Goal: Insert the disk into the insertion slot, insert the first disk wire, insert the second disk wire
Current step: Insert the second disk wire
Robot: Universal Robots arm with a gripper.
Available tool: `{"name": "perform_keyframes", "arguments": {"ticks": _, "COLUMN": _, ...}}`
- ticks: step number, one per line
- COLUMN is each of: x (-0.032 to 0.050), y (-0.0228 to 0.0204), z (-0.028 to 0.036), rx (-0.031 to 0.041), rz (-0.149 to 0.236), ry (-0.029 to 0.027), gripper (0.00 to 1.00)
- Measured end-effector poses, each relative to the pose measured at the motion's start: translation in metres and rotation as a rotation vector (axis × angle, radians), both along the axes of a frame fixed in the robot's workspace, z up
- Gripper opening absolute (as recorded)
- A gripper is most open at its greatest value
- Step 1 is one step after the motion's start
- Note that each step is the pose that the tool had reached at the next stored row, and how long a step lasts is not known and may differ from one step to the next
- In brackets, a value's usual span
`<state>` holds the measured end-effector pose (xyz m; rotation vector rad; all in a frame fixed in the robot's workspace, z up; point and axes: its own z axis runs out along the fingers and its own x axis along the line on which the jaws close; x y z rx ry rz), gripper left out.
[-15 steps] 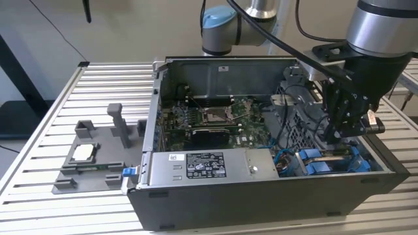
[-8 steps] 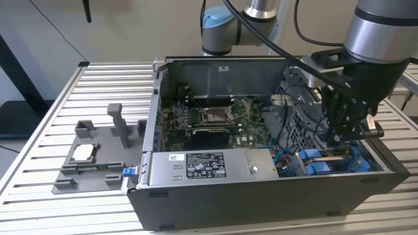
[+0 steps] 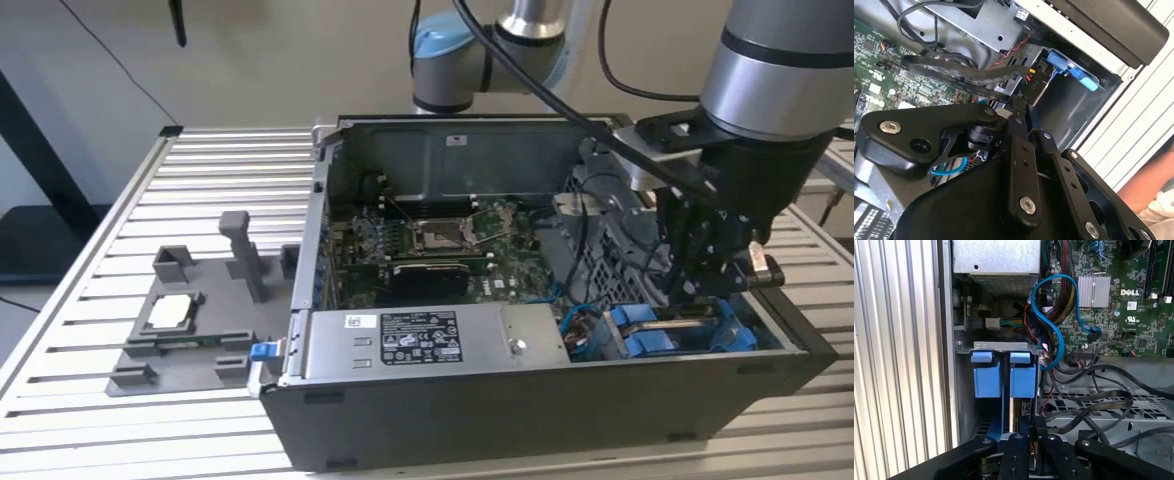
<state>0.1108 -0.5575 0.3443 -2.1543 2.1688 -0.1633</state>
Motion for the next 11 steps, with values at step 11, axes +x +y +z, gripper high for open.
{"name": "perform_keyframes", "arguments": {"ticks": 11, "x": 0.0015, "y": 0.0, "z": -0.0044, "rx": 0.0023, "rz": 0.0, "ry": -0.0001, "gripper": 0.16}}
